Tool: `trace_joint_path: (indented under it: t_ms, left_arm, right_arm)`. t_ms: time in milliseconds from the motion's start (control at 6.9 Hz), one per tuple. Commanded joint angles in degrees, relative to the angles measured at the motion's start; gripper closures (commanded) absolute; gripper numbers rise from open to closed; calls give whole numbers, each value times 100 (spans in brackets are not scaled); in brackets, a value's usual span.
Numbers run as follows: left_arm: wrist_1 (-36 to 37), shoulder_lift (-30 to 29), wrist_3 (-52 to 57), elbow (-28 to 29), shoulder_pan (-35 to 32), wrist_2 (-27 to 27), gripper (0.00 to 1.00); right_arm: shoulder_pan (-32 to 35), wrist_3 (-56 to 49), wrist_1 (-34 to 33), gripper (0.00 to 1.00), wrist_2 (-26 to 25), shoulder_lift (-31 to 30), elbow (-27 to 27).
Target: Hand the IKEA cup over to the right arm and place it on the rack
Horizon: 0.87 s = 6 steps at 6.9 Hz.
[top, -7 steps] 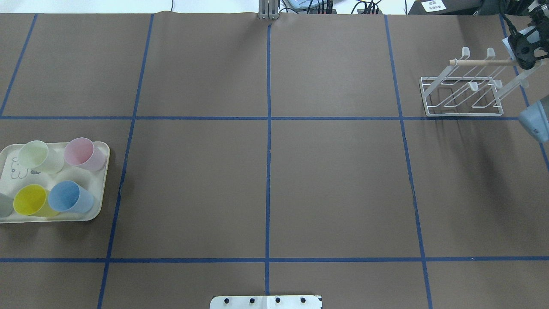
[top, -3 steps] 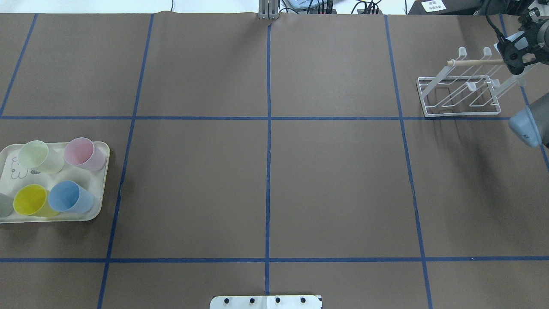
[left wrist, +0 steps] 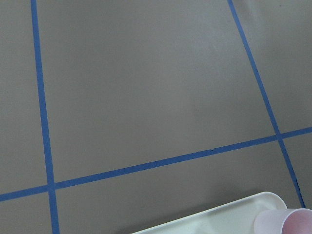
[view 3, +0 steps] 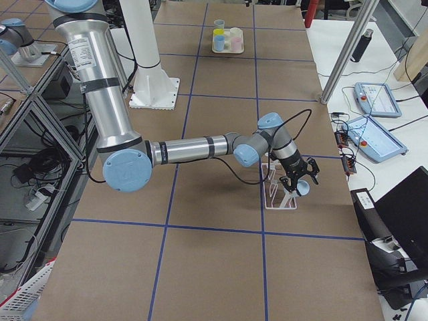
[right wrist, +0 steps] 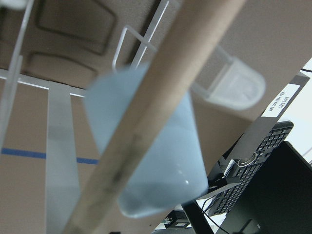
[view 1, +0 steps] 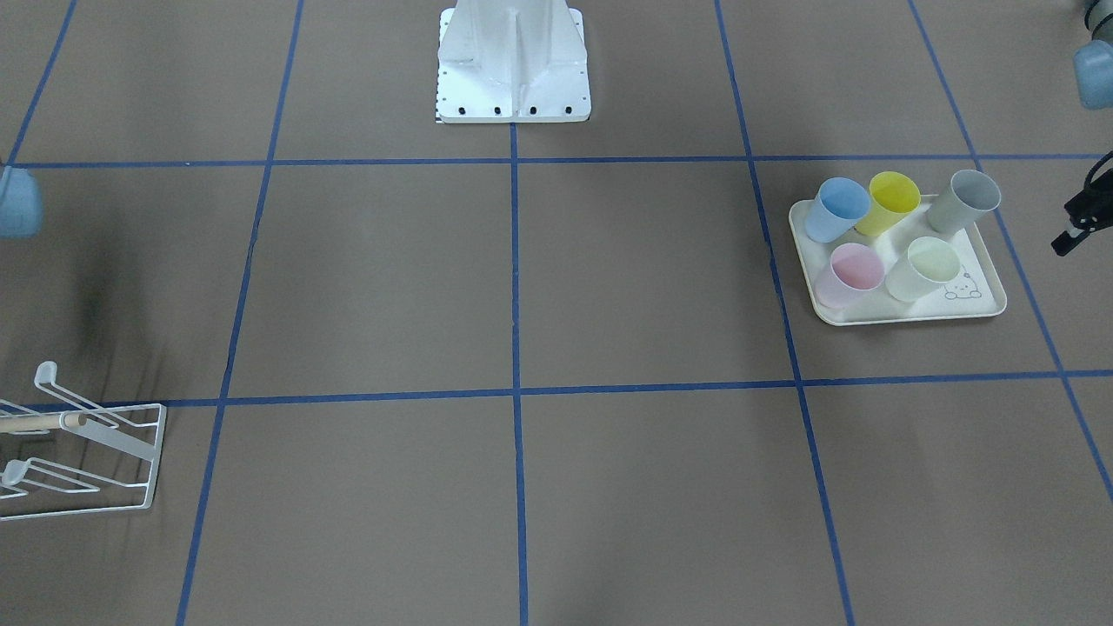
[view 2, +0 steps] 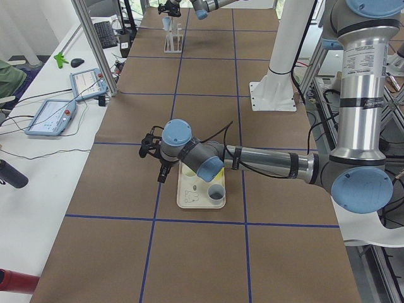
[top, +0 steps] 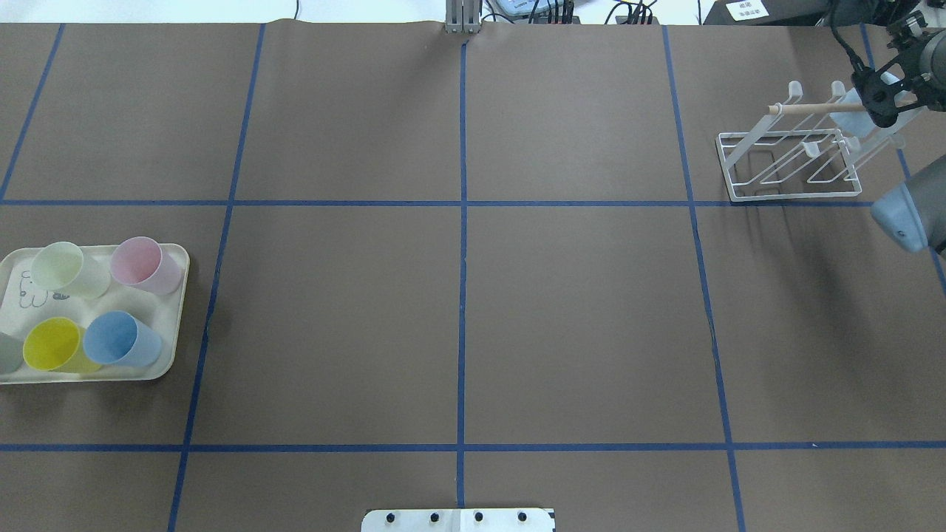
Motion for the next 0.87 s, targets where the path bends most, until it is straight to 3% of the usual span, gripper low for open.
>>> trace_joint_path:
  t_ms: [0,290,580,725]
  left_arm:
    - [10,-10,-9,-8,0,0,0]
    - [1,-10,-9,-17,0,0,0]
    - [-25,-2,-9,-26,-8,0,0]
    - [-34,-2,-17,-35,-8,0,0]
  right_arm:
    - [-2,7,4,1,-1,16,3]
    - [42,77,4,1,156,199,64]
    - [619,365,-354,1,1310,551,169]
    - [753,933,-557,1,1830,526,492]
